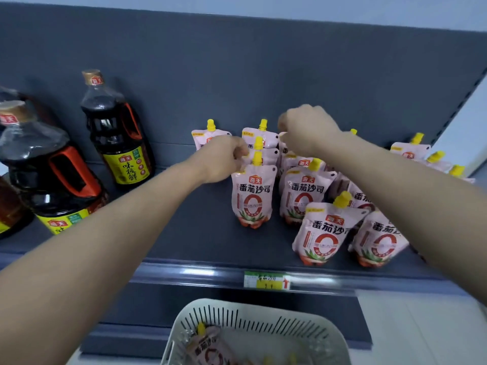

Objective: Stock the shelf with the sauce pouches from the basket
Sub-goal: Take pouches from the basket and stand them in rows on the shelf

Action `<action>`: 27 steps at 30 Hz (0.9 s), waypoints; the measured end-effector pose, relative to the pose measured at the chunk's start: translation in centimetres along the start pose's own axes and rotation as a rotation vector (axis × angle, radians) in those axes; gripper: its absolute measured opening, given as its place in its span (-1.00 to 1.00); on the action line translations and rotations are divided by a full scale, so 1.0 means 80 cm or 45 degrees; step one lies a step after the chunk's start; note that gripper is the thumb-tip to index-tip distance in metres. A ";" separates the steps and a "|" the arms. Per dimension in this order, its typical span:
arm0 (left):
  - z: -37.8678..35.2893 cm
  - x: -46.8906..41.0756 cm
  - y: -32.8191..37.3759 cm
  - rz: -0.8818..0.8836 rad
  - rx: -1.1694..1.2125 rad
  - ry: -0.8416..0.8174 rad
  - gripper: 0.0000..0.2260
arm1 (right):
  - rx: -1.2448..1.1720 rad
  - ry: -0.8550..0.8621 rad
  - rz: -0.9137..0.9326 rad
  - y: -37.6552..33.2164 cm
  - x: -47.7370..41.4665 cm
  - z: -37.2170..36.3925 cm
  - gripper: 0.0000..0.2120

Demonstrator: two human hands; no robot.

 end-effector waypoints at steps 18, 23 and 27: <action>-0.156 0.199 0.083 -0.399 -0.356 -0.628 -0.76 | 0.223 -0.388 0.220 -0.042 0.298 -0.106 -0.81; -0.255 0.275 0.038 -0.092 -0.238 -0.852 -0.73 | 0.088 -0.761 0.180 -0.039 0.367 -0.228 -0.81; -0.331 0.335 0.007 0.184 -0.052 -0.936 -0.77 | -0.022 -1.025 0.041 -0.012 0.414 -0.326 -0.86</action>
Point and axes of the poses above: each hand's wrist, its own x-axis away from the middle knuckle, its own z-axis out of the back of the hand, y = z × x, the point moved 8 cm from there along -x, towards the middle knuckle, and after that the axes turned 14 degrees about -z, right-handed, at the moved point
